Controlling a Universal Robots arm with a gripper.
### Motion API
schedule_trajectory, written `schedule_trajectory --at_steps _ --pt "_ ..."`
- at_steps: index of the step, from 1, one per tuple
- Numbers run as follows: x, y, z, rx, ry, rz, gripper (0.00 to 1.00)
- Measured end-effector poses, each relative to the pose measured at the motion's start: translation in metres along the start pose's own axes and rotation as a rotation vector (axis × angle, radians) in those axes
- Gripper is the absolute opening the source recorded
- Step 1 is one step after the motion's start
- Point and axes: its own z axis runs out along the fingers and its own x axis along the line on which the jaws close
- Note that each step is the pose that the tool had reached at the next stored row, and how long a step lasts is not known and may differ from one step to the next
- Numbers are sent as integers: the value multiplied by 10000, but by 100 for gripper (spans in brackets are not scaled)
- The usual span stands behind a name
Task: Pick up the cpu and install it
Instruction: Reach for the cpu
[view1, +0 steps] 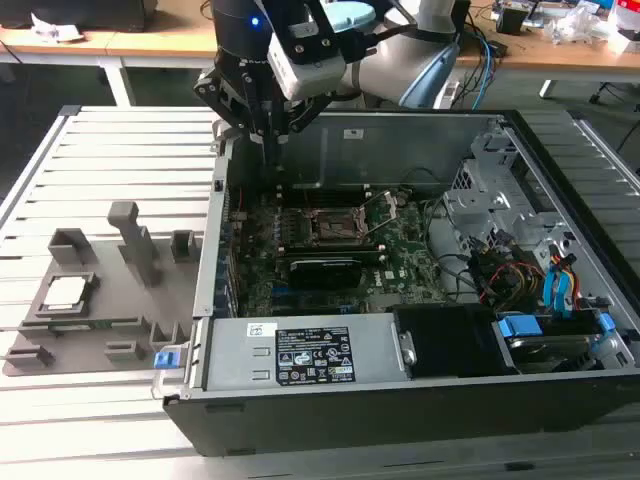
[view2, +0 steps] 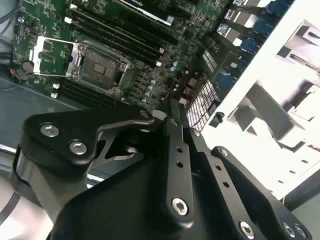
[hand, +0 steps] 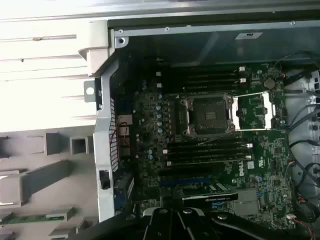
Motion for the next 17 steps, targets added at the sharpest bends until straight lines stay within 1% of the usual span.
schedule_trajectory --at_steps 1,2,6,10,12,13,14,17 --pt "36 -3 -2 1 1 0 11" --pt "163 -12 -5 1 -1 -2 11" --pt "301 -23 -8 1 0 -1 11" --pt "415 -31 -11 0 -1 0 11" --pt "464 -35 -13 0 -1 -1 11" --pt "479 -36 -13 1 0 -1 11" --pt "521 -39 -14 0 -1 -1 11" --pt "611 -46 -16 1 -1 -1 11"
